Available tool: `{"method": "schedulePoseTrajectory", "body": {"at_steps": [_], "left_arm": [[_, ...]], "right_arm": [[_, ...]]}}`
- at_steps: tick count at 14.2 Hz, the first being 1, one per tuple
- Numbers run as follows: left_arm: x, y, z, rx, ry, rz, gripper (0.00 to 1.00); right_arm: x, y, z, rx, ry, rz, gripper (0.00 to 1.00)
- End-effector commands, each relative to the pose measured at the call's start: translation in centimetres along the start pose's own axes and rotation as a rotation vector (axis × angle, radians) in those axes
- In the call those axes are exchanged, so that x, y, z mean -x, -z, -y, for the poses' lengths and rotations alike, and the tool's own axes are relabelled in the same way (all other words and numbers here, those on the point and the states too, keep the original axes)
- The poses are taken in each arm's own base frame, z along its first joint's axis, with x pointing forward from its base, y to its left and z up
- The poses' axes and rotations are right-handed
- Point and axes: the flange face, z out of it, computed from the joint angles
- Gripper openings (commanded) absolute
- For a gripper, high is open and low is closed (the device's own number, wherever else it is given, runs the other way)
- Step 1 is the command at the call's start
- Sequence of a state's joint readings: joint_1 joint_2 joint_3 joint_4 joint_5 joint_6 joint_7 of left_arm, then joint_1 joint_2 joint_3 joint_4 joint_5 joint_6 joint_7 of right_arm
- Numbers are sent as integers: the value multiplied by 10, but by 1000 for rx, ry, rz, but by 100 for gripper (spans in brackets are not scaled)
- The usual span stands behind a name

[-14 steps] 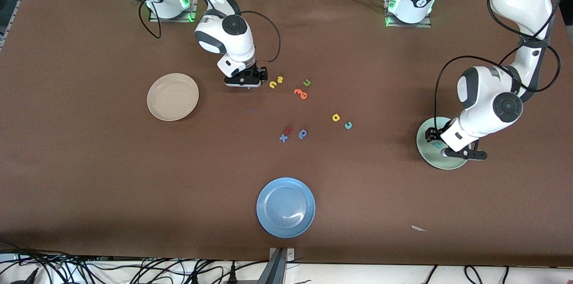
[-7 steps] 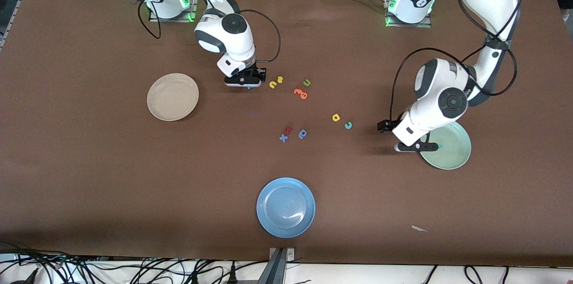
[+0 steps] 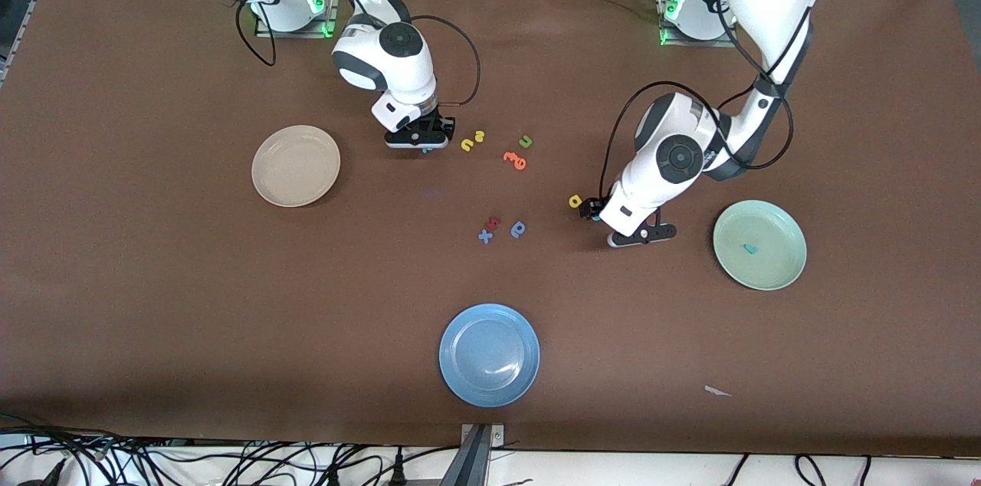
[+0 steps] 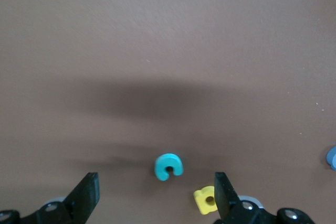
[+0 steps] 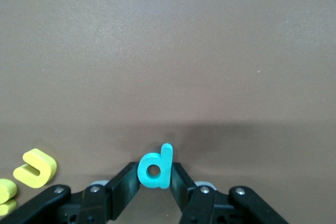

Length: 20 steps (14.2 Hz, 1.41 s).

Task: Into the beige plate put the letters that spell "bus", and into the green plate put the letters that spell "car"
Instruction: 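Grasp the cyan d with the right gripper while the left gripper returns to letters, then place the cyan d on the beige plate while the left gripper grasps cyan c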

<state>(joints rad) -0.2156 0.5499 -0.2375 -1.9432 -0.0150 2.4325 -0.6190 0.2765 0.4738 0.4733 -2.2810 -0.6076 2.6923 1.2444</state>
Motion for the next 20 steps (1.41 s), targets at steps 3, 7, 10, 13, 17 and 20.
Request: {"method": "schedulePoseTrajectory", "body": {"at_steps": [3,7,10,13,17,20], "left_arm": [[-1,-18,-5,-42,26,-21,90],[1,-24,-5,-87,11,-37,78],[3,-27,-5,-89,16,-32,74],[8,-30,-8,-97,12,-25,70],[10,-30,-13,-95,24,-28,64],[10,-34,-12,-98,23,-23,51]], "right_arm": [[-11,14,-15,19,42,-39,0],[-38,45,-56,86,92,-73,0],[-56,72,-89,121,137,-48,0],[-76,105,-130,124,200,53,0],[-87,113,-165,119,249,119,0],[-91,100,-198,115,276,151,0]]}}
